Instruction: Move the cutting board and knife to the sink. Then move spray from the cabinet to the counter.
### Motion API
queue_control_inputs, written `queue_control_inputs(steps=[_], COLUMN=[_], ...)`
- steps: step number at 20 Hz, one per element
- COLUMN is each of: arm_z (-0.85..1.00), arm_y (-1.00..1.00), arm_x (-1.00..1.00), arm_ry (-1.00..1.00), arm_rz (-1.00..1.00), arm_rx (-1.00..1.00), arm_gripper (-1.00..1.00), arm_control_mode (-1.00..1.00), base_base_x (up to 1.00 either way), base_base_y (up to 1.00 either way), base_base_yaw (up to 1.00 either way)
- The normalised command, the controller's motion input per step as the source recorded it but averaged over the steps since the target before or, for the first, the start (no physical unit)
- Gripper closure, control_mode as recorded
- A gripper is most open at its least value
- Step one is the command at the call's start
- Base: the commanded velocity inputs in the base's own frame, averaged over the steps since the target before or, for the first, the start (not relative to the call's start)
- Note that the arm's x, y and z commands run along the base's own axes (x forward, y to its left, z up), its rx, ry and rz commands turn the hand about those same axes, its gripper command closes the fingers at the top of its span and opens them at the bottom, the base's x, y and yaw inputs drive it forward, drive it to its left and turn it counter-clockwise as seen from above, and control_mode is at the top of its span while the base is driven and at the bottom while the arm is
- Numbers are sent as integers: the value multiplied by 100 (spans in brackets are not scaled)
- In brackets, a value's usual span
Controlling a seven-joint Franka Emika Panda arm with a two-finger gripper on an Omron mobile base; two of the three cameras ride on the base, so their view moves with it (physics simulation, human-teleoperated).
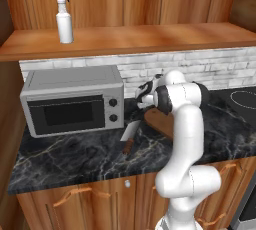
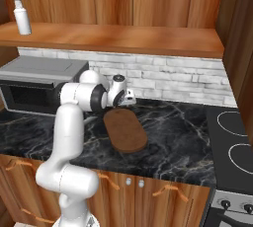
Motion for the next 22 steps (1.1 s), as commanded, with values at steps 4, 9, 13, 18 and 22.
queue_control_inputs(steps=[4, 9, 13, 18, 22], arm_z=[-29, -29, -30, -32, -33], arm_y=[-4, -9, -13, -18, -18], arm_x=[-33, -32, -34, -36, -40], arm_ry=[0, 0, 0, 0, 0], arm_rz=[0, 0, 0, 0, 0], arm_rx=[-4, 0, 0, 0, 1], arm_gripper=[-100, -100, -100, -100, -100], arm_control_mode=[-100, -100, -100, -100, -100], base_base_x=[0, 0, 0, 0, 0], base_base_y=[0, 0, 0, 0, 0], base_base_yaw=[0, 0, 0, 0, 0])
